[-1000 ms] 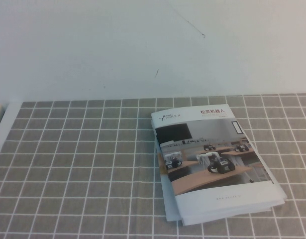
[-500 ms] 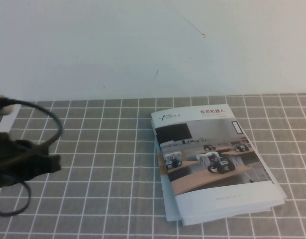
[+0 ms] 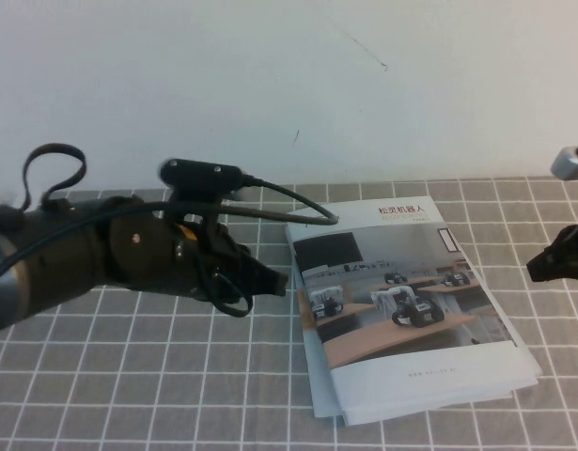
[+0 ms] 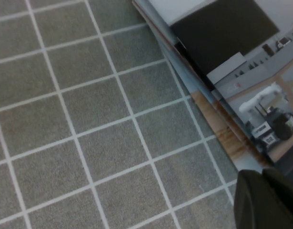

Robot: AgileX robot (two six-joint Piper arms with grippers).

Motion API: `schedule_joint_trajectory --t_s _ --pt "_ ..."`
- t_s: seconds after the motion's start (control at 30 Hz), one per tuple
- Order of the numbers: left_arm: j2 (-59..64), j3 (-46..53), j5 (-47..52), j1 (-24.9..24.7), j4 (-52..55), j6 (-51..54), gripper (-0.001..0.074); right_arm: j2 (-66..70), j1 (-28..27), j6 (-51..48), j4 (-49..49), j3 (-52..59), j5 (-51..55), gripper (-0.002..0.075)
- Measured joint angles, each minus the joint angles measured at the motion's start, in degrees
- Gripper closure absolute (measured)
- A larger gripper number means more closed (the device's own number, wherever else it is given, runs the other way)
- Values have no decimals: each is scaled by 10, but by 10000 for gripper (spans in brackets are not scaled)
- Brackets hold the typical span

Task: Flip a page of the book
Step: Open the closed book

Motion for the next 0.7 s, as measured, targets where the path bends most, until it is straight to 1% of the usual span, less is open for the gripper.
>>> schedule_joint_trajectory --t_s 0.1,0.2,0.4,0.7 --pt "48 -20 5 -1 -15 2 739 65 0 24 -16 -44 28 729" --pt "82 -29 -2 -1 -30 2 739 103 1 33 -36 -64 44 729" --pt "127 -30 -21 -1 -61 2 739 107 1 70 -99 -68 36 729" --pt "143 -30 -24 -1 -87 9 739 128 1 73 -97 -68 44 729"
